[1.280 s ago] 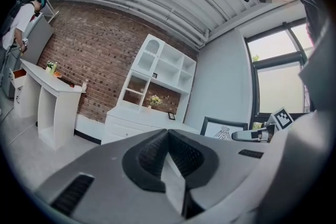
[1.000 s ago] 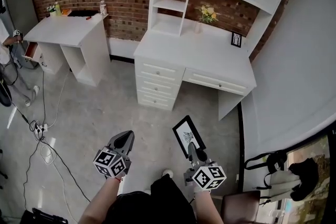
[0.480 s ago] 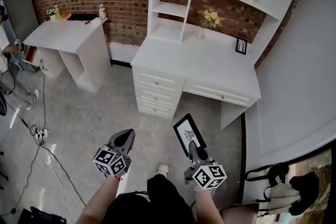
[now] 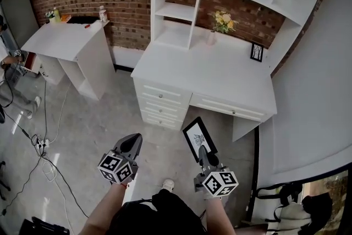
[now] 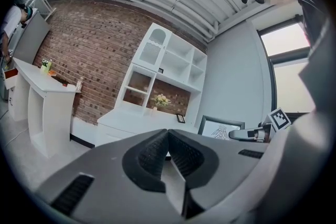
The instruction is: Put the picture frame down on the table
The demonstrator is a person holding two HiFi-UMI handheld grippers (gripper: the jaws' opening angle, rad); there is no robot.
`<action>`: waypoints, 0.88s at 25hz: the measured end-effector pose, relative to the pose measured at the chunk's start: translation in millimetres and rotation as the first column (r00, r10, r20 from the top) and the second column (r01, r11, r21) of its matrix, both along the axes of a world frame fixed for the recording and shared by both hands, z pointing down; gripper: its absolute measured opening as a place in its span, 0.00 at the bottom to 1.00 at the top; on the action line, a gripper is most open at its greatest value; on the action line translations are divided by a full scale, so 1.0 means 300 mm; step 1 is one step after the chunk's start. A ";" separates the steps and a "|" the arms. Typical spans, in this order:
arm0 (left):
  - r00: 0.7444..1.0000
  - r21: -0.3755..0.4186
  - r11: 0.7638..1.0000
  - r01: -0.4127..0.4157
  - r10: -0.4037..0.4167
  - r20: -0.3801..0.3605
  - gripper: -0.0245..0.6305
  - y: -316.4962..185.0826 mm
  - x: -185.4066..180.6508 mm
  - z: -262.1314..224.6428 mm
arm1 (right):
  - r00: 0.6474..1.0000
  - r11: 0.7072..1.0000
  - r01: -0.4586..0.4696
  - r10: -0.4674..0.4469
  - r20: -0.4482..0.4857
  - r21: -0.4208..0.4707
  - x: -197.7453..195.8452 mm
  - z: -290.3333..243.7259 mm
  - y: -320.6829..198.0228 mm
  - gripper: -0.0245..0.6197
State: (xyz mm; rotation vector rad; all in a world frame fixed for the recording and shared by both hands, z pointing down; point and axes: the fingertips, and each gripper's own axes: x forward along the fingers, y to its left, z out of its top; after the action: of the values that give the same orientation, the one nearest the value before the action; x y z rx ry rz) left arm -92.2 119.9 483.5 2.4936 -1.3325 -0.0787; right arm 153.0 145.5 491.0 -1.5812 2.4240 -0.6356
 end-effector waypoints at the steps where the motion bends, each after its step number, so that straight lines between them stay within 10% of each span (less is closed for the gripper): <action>1: 1.000 -0.001 1.000 0.003 -0.003 -0.002 0.02 -0.025 0.007 0.001 | 1.000 1.000 0.003 -0.003 0.000 0.000 0.005 0.000 -0.025 0.07; 22: 0.999 -0.016 0.999 0.037 -0.038 -0.029 0.02 -0.389 0.100 0.055 | 0.999 0.999 0.037 -0.037 -0.004 -0.032 0.092 0.055 -0.388 0.07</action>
State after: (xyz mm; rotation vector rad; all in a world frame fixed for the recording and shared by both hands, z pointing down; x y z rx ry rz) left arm -62.0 3.0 499.9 2.4458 -1.3631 -0.1131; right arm 180.5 29.2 507.5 -1.5544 2.4640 -0.6819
